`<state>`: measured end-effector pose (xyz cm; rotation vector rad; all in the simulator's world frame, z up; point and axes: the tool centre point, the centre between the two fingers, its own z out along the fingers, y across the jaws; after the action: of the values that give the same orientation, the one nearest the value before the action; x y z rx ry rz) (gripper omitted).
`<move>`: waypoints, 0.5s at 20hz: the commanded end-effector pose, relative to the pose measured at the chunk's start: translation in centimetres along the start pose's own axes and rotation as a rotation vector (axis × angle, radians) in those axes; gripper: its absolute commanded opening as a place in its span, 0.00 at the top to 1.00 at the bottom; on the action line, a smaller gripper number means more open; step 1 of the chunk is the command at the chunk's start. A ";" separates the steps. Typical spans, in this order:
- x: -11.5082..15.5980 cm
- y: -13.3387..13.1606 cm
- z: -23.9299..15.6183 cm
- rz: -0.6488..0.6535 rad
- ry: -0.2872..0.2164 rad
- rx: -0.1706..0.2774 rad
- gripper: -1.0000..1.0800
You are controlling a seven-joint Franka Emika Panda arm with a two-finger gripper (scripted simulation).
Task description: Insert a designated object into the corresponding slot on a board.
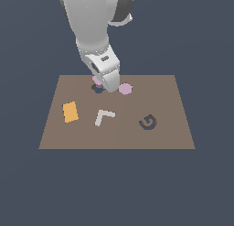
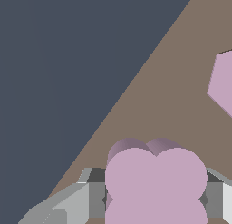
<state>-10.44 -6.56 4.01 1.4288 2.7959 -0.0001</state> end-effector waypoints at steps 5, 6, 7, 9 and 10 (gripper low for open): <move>-1.2 0.7 0.0 -0.096 0.000 0.000 1.00; -1.3 0.8 0.0 -0.106 0.000 0.000 1.00; -1.4 0.8 -0.1 -0.115 0.000 0.000 1.00; -1.5 0.9 -0.1 -0.128 0.000 0.000 1.00; -1.6 1.0 -0.1 -0.133 0.000 0.000 1.00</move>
<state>-8.87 -7.24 4.05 1.2561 2.8779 -0.0004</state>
